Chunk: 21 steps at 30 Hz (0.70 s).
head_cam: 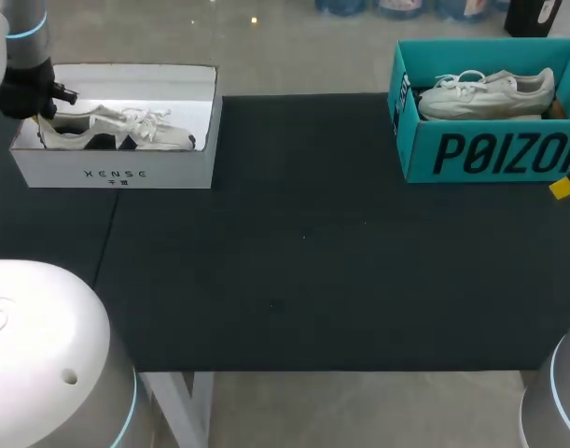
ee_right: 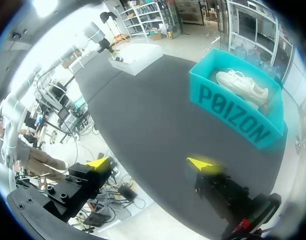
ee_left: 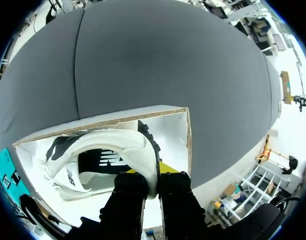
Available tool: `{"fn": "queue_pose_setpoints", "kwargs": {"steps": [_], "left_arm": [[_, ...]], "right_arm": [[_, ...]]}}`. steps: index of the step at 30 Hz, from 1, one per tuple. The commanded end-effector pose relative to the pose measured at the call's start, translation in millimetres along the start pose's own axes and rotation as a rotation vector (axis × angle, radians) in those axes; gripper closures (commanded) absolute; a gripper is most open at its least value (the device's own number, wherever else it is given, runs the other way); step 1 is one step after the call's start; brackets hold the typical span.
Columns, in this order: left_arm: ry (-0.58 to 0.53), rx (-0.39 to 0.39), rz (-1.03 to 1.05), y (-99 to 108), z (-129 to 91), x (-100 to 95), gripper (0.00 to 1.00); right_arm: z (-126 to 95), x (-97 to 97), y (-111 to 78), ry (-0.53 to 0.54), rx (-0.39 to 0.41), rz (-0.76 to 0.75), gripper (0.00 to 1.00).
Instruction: Take the shoe out of the shoebox, open the shoe tongue, remove and reinsert the insole, then place the shoe into the shoebox
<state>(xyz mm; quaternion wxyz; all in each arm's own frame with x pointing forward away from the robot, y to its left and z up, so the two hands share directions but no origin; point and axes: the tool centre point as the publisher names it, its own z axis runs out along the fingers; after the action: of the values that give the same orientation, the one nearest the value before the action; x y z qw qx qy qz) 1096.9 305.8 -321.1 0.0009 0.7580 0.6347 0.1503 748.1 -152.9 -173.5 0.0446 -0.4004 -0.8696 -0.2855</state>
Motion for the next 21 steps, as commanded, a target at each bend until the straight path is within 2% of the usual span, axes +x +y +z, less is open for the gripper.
{"fn": "queue_pose_setpoints", "kwargs": {"steps": [1, 12, 13, 14, 15, 21], "left_arm": [[-0.014, 0.014, 0.001, 5, 12, 1.9, 1.0], [0.007, 0.028, 0.011, -3, 30, 0.1, 1.0], [0.012, 0.029, 0.007, -3, 30, 0.3, 0.73], [0.003, 0.027, 0.002, -3, 30, 1.4, 0.15], [0.006, 0.022, 0.0, -3, 29, 2.5, 0.0], [-0.004, -0.009, -0.031, 4, 16, 6.0, 0.0]], "right_arm": [[0, -0.7, 0.6, 0.0, 0.003, 0.001, 0.0], [0, -0.7, 0.6, 0.0, 0.003, 0.001, 0.0], [0, -0.7, 0.6, 0.0, 0.003, 0.001, 0.0], [0, -0.7, 0.6, 0.0, 0.003, 0.001, 0.0], [0, -0.7, 0.6, 0.0, 0.003, 0.001, 0.0], [0, -0.7, 0.6, 0.0, 0.003, 0.001, 0.0]]}}
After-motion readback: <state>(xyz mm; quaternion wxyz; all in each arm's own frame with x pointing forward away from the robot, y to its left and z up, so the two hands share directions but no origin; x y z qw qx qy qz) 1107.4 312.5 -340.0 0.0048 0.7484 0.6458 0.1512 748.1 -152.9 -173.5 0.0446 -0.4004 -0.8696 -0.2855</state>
